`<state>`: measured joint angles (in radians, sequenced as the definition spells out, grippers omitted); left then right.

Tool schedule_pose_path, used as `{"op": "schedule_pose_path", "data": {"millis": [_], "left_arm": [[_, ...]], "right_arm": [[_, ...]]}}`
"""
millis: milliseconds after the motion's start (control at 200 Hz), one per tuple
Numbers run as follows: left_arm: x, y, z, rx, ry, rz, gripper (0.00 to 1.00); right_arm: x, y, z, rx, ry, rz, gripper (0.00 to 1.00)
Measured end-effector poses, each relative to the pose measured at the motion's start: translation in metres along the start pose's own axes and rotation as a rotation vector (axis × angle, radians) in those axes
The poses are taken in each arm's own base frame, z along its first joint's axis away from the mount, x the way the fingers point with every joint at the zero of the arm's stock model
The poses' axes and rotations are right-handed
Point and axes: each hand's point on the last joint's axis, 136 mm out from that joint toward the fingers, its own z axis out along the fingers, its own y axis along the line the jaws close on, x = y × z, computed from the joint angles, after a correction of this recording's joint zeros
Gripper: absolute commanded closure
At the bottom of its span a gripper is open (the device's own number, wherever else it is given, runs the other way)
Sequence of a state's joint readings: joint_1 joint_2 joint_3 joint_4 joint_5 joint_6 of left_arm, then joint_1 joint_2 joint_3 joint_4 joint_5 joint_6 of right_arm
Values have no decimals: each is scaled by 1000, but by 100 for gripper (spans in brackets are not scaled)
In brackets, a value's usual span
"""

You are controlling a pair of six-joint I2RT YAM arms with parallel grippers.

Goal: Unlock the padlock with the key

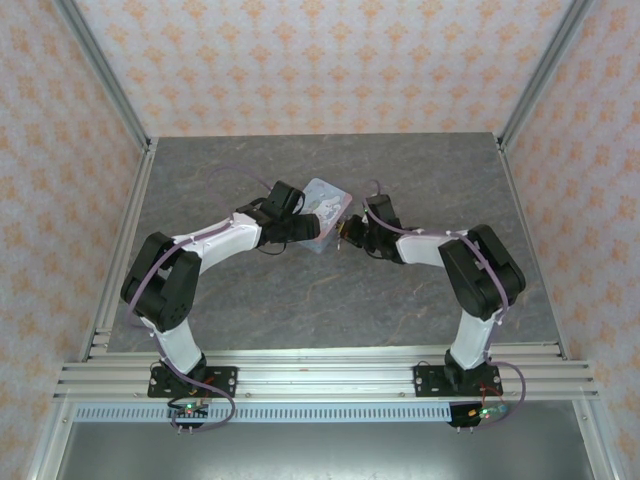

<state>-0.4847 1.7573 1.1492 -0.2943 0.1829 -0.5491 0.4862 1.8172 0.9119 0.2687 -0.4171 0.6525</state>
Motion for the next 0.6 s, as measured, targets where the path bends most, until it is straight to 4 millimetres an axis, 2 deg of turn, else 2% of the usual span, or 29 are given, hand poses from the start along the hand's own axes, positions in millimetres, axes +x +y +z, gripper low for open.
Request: {"op": "schedule_pose_path", "data": {"millis": [365, 470, 601], "left_arm": [[0, 0, 0, 0, 1, 0, 23], [0, 0, 0, 0, 1, 0, 23], [1, -1, 0, 4, 3, 0, 19]], "right_arm": [[-14, -17, -3, 29, -29, -5, 100], [-11, -26, -11, 41, -30, 7, 100], [5, -40, -23, 60, -13, 14, 100]]}}
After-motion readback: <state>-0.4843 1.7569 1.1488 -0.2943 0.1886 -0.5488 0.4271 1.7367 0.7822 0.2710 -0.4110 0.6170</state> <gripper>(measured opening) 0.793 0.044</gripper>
